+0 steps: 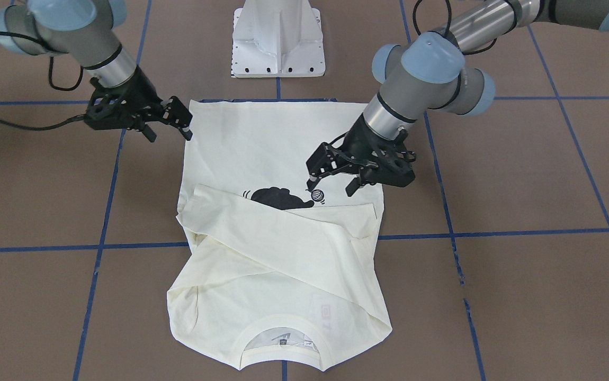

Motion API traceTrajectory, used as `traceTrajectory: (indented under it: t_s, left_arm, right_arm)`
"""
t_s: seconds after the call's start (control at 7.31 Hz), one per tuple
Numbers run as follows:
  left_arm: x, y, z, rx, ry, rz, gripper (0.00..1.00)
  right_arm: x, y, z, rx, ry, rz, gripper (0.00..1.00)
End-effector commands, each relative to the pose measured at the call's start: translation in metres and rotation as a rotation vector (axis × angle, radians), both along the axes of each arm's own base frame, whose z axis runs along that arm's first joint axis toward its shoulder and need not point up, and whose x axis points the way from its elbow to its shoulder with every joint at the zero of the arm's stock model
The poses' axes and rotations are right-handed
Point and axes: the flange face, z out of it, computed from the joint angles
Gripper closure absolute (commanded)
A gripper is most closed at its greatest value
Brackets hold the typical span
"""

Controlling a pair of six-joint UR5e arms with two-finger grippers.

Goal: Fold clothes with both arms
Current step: 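Fold the sleeve across the shirt with the left gripper while the right arm moves hemward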

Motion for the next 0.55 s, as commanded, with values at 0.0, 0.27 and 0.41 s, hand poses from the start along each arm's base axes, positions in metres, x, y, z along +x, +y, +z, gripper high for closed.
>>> traceTrajectory:
  t_s: [0.0, 0.27, 0.41]
  left_arm:
    - [-0.022, -0.003, 0.018, -0.003, -0.018, -0.009, 0.04]
    - [-0.023, 0.0, 0.034, -0.021, -0.032, 0.003, 0.04]
    - [-0.022, 0.001, 0.034, -0.024, -0.032, 0.0, 0.02]
  right_arm:
    - [-0.06, 0.105, -0.001, -0.012, 0.058, 0.061, 0.11]
    - [-0.084, 0.147, 0.009, -0.058, 0.13, 0.134, 0.2]
    - [-0.086, 0.153, 0.014, -0.058, 0.152, 0.128, 0.24]
